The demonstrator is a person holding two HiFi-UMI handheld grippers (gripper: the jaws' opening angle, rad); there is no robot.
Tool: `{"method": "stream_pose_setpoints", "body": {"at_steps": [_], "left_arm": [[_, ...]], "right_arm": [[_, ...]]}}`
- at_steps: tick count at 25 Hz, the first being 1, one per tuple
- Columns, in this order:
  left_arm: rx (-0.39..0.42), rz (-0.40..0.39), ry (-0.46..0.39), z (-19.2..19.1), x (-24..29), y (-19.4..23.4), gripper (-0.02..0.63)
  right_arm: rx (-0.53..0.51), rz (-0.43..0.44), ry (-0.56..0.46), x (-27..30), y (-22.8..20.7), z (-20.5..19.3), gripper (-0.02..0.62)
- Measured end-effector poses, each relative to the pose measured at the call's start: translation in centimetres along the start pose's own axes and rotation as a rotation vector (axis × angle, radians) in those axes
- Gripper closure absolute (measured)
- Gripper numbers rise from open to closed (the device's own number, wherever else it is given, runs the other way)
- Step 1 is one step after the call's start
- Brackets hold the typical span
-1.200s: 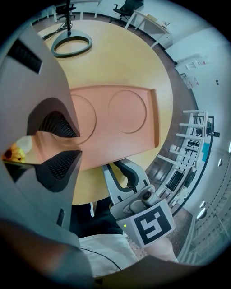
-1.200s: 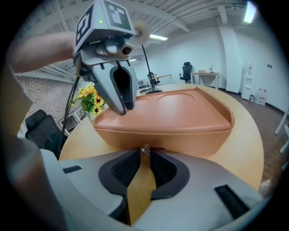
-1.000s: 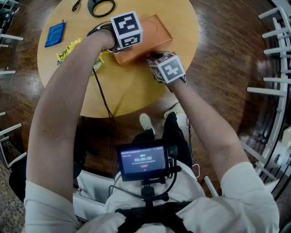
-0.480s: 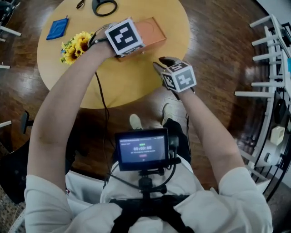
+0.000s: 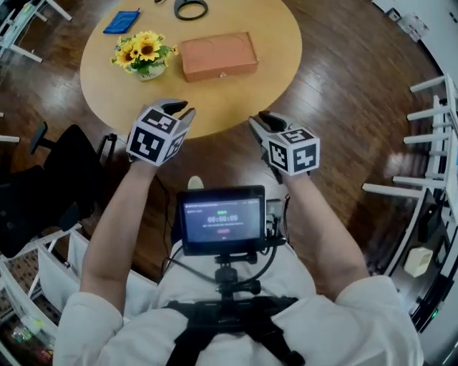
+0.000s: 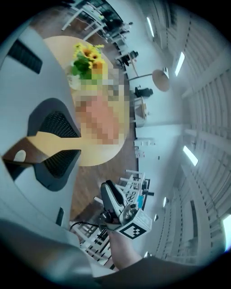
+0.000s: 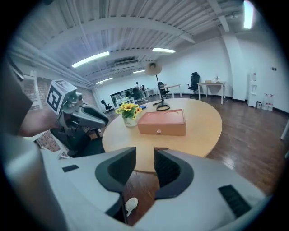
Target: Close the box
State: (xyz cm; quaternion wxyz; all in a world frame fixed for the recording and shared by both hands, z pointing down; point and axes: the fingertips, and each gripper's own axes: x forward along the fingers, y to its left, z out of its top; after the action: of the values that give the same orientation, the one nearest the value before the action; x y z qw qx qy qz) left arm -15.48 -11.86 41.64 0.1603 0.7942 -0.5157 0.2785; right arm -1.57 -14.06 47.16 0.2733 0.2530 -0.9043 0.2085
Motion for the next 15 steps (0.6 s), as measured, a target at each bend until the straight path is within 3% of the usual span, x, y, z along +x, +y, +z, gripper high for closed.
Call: {"method": "stream_pose_setpoints", "body": {"at_steps": [2,7,10,11,15], "left_arm": [[-0.091,0.075,-0.008,-2.0,-2.0,-1.2,0.518],[-0.274,0.201,-0.042,-3.9,-6.1,-11.0,0.518],[-0.33,0.252,-0.044,-4.9,-7.3,-15.3,0.518],[-0.341,0.256,-0.042,-5.1,-7.4,-16.6,0.518],[-0.355,0.262,-0.035,-5.5,-8.1,-20.7,0.518]], "right_arm": [[-0.046,0.041,0.019,-1.5,0.9,-1.4,0.466],[-0.174,0.143,0.022,-9.6,1.1,-4.8,0.466],[-0.234,0.188,0.026,-12.4,1.2,-6.0,0.438],[-0.247,0.188,0.026,-13.4,1.1,-6.4,0.401],[-0.277,0.196,0.012,-16.8,1.0,-7.9,0.377]]}}
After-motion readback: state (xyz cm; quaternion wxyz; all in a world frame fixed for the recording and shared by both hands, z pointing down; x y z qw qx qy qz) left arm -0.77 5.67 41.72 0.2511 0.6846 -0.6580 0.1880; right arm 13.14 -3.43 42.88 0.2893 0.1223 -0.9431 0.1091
